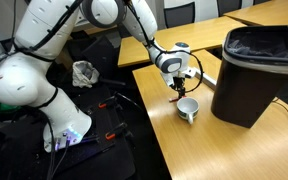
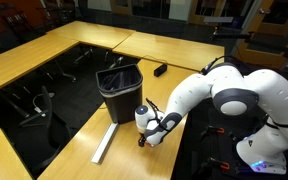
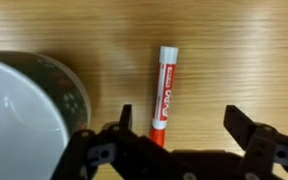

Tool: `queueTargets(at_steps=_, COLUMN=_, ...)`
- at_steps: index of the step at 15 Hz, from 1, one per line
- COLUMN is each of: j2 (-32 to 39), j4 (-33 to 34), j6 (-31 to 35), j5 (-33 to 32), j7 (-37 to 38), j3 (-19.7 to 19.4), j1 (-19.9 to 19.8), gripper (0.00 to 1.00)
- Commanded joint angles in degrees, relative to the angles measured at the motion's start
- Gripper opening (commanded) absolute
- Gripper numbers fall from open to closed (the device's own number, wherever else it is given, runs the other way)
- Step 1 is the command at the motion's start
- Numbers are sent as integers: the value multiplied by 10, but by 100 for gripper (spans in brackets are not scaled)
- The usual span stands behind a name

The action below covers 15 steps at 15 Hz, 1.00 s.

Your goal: Put the red marker inside the white and green mug

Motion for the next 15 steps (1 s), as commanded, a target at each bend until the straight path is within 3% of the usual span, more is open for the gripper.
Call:
queueTargets(at_steps=1, j2=40, j4=58, j6=-35, j5=2, j7=-21, j3=4, j1=-5, gripper=92)
queueTargets(at_steps=4, j2=67, j4=90, j6=-47, j5=-2, j7=-22, j3=-2, j1=0, gripper=87)
queueTargets(at_steps=8, j2=90, j4=122, j6=-59, j5=-4, j7=-27, j3=-2, j1=-3, gripper=60)
queueTargets(at_steps=9, j2=93, j4=127, j6=-61, j5=-3, j7=-34, j3=2, j1=-7, gripper=46)
queueTargets(at_steps=11, j2=92, j4=129, j6=-59, j5=-3, j7=-43, j3=4, j1=-9, gripper=30)
queueTargets(at_steps=15, j2=81, j4=124, j6=-84, j5=-17, j7=-10, j3=-29, j1=22, gripper=1)
